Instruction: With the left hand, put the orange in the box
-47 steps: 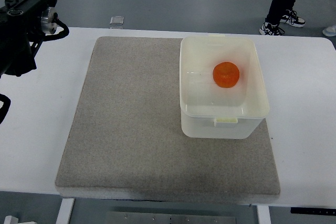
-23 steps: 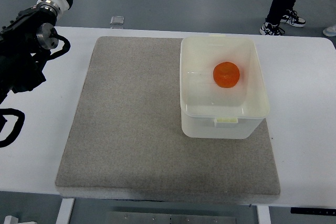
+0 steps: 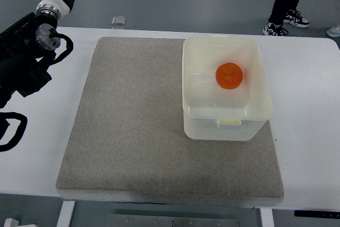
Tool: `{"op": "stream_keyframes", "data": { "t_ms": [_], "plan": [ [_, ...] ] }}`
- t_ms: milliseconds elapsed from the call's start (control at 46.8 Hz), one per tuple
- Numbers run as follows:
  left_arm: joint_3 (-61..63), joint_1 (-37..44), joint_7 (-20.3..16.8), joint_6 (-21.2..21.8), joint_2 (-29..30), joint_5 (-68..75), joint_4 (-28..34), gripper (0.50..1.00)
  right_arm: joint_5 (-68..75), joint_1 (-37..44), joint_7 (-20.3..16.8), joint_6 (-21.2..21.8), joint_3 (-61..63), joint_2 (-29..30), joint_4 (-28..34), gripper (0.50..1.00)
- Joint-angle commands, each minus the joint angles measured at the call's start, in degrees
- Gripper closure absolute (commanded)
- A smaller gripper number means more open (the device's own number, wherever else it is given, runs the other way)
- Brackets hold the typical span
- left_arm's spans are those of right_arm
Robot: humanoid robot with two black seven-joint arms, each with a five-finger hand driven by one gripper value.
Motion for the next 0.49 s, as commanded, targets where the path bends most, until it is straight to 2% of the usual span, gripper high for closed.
{"op": "stream_keyframes", "data": {
  "t_ms": [0, 150, 470],
  "plan": [
    [0.0, 0.4, 0.0, -0.3, -1.1, -0.2, 0.2, 0.613, 0.0, 0.0, 0.0, 0.0, 0.0, 0.0, 0.0, 0.556],
    [0.2, 2.0, -0.1, 0.4, -3.3, 0.1, 0.4, 0.613, 0.0, 0.0, 0.0, 0.0, 0.0, 0.0, 0.0, 0.556],
    [-0.3, 2.3, -0.6, -0.6, -3.4, 0.1, 0.5, 0.613, 0.0, 0.0, 0.0, 0.0, 0.0, 0.0, 0.0, 0.556]
  ]
}}
